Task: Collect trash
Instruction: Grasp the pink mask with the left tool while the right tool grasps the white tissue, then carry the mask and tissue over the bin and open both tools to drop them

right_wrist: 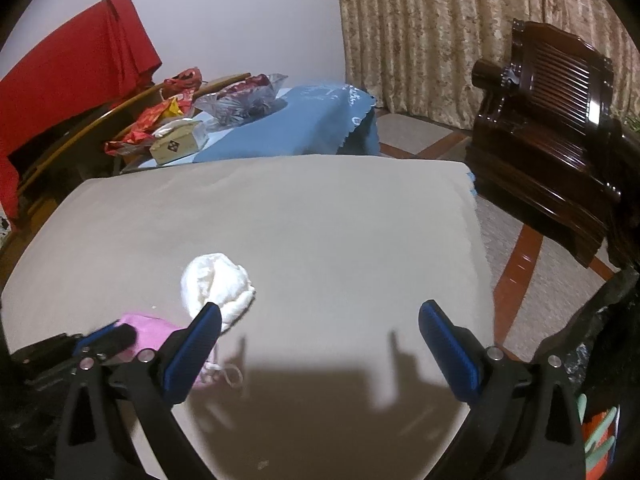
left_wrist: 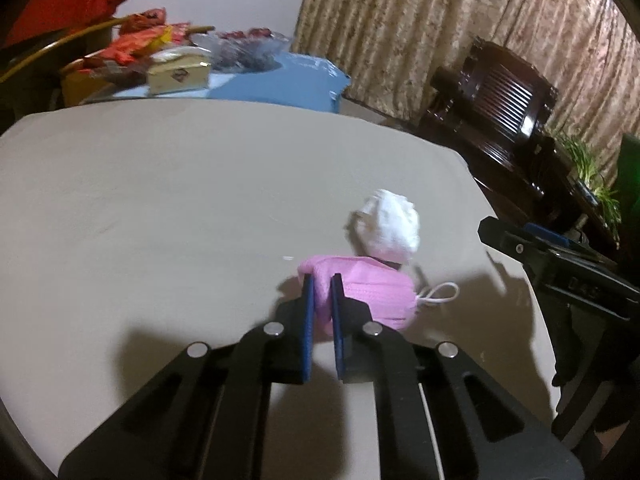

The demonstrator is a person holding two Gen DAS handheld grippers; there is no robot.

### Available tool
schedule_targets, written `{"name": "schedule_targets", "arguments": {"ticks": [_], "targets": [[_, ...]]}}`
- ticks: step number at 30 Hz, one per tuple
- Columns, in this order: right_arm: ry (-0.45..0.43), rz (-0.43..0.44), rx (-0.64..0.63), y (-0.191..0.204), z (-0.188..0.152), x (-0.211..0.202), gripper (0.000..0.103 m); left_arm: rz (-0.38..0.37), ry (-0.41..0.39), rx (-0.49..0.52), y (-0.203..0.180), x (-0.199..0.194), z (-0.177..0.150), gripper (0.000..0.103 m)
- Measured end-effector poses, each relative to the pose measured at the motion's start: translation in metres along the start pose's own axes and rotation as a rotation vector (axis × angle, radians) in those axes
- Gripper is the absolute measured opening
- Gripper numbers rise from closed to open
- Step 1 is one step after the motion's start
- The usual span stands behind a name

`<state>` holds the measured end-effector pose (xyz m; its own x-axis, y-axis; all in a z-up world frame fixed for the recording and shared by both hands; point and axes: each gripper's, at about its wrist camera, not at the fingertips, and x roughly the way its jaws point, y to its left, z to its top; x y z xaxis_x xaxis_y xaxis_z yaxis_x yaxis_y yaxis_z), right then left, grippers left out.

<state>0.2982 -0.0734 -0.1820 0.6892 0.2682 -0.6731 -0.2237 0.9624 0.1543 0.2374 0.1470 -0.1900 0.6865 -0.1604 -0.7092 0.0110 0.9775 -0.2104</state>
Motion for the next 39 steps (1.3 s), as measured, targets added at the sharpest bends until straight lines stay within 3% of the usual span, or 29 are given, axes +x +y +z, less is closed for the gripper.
{"name": "schedule_targets", "arguments": {"ticks": [8, 15, 18, 20, 22, 39], "targets": [[0.014, 0.05, -0.044, 0.033, 0.005, 0.016, 0.097, 0.115, -0.046, -0.055, 0.048, -0.022, 0.008, 0.006], [0.063, 0.062, -0.08, 0.052, 0.007, 0.044, 0.094, 0.135, -0.062, -0.058, 0.054, -0.018, 0.017, 0.006], [0.112, 0.085, -0.093, 0.057, 0.005, 0.055, 0.071, 0.129, -0.066, -0.061, 0.053, -0.018, 0.019, 0.006], [0.145, 0.117, -0.096, 0.059, 0.004, 0.059, 0.045, 0.123, -0.07, -0.06, 0.052, -0.018, 0.02, 0.006], [0.141, 0.139, -0.098, 0.059, 0.003, 0.054, 0.041, 0.118, -0.073, -0.058, 0.051, -0.018, 0.02, 0.005], [-0.002, 0.137, -0.07, 0.049, 0.022, -0.042, 0.04, 0.052, -0.186, -0.011, 0.013, -0.075, 0.034, 0.005]]}}
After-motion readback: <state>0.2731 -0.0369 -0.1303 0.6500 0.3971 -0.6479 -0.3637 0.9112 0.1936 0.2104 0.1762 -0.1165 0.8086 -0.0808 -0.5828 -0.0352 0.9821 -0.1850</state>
